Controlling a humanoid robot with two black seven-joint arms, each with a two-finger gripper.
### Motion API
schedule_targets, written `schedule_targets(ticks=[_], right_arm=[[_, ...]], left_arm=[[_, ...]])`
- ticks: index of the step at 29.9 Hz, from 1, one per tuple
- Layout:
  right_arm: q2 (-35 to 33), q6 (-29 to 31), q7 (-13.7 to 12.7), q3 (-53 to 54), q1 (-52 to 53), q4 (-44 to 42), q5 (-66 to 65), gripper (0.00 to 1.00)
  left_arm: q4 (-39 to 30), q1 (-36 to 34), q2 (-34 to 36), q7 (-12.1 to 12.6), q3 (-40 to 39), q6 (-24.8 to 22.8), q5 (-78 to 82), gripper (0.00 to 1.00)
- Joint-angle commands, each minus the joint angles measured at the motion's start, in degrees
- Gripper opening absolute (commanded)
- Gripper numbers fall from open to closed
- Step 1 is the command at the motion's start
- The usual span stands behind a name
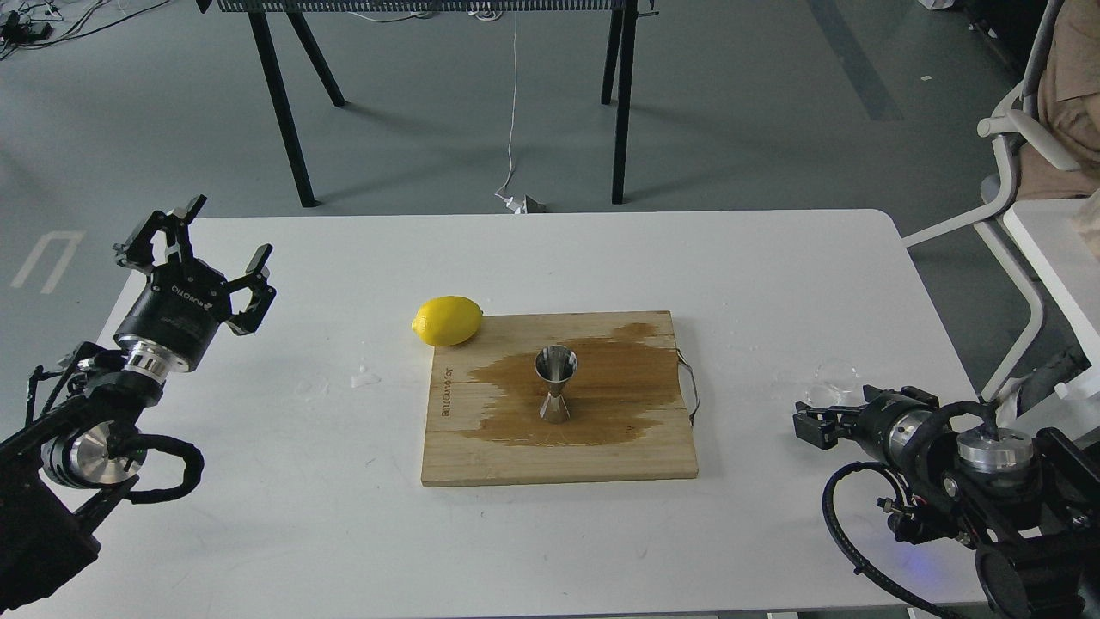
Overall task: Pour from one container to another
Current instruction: 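Lower the right gripper toward the small clear glass cup, then close the right gripper around the clear glass cup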
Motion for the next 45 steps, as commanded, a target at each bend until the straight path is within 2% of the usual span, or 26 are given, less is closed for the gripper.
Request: schedule_targets(ticks=[1,12,29,36,45], right_arm=[[0.24,0.0,0.1,-0.03,0.11,-0.02,-0.04,0.92],[0.06,0.0,0.01,-0.21,1.78,-3.01,-0.13,0.9],[0.15,0.0,0.01,-1.79,2.75,-3.19,-1.45,0.9],[0.15,0.0,0.1,-1.88,2.75,-3.01,-1.54,0.83],[0.15,0.0,0.18,-1.79,2.75,-2.57,-1.54,0.83]], left_arm=[[0.0,0.07,0.09,0.0,0.0,0.0,0.0,0.87],[0.0,0.42,0.0,0.0,0.0,0.0,0.0,0.87],[0.61,0.51,0.0,0.0,0.0,0.0,0.0,0.87],[1.4,0.51,-0.26,0.0,0.0,0.0,0.0,0.88],[1.49,0.51,-0.61,0.0,0.0,0.0,0.0,0.88]])
